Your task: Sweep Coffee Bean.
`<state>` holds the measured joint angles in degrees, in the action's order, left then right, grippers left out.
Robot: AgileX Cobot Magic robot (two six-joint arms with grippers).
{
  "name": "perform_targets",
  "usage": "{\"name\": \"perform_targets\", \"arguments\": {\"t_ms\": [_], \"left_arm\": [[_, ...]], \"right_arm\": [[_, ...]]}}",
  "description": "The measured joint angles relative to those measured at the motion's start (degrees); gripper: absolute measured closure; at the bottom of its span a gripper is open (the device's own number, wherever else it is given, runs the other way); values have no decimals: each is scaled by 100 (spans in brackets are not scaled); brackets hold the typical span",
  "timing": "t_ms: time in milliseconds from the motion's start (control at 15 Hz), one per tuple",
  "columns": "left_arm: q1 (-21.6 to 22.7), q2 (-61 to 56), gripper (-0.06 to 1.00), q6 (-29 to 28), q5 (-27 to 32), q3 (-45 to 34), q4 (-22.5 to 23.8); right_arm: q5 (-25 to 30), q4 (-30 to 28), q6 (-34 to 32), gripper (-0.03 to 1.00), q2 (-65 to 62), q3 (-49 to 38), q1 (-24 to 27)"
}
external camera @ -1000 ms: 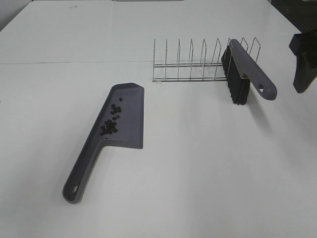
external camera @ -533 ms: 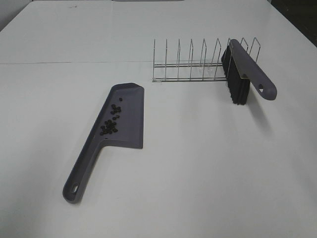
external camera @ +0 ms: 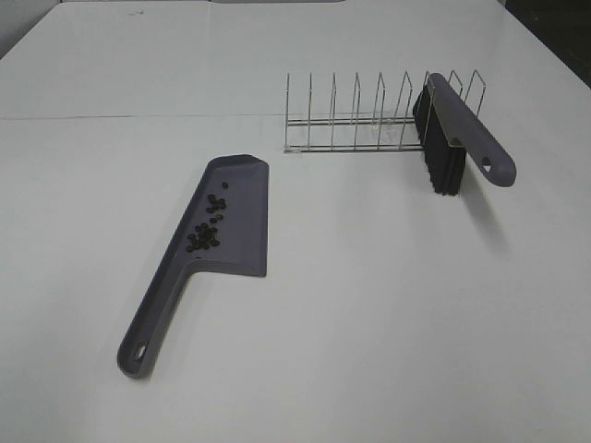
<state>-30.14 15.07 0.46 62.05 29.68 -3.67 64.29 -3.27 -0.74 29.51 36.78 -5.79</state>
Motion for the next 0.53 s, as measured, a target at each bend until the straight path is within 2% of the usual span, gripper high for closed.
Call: {"name": "perform_targets", "arguments": {"t_ms": [267, 467, 533], "left_arm": [[0, -80, 32, 825, -109, -74, -493], [0, -80, 32, 1192, -103, -74, -739], [0, -80, 32, 1232, -103, -74, -768]], "right_arm": [[-69, 57, 292, 19, -1599, -292, 0], [-80, 544, 808, 20, -2492, -630, 0], [-143, 894, 1140, 20, -2727, -722, 0]]}}
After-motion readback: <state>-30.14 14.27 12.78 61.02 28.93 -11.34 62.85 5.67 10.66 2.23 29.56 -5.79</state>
